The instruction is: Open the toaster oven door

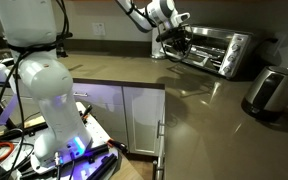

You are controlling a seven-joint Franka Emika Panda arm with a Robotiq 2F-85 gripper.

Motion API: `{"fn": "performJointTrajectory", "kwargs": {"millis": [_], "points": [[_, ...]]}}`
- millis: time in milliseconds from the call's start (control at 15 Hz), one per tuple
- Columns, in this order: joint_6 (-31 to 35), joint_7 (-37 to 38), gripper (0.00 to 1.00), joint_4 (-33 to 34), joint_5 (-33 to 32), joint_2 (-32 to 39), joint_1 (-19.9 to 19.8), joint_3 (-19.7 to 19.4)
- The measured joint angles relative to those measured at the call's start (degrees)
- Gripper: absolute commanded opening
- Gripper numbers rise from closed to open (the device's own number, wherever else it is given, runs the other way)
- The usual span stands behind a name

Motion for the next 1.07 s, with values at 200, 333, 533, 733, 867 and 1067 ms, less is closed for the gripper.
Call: {"fn": "performJointTrajectory", "kwargs": {"millis": [200,333,533,733,867,1067], "points": [[-0.01,-0.32,0.04,-0.20,0.56,0.00,0.00,0.00],[-0.01,-0.94,0.04,-0.53,1.57,0.00,0.00,0.01],[-0.01,-1.58,0.04,-1.04,3.09,0.02,0.00,0.04],[0.00,-2.16,0.04,-1.72,4.39,0.03,0.00,0.13],[0.00,-2.36,0.04,-2.12,4.99,0.04,0.00,0.20],[0.00,-3.15,0.04,-2.60,6.25,0.08,0.00,0.33]]}}
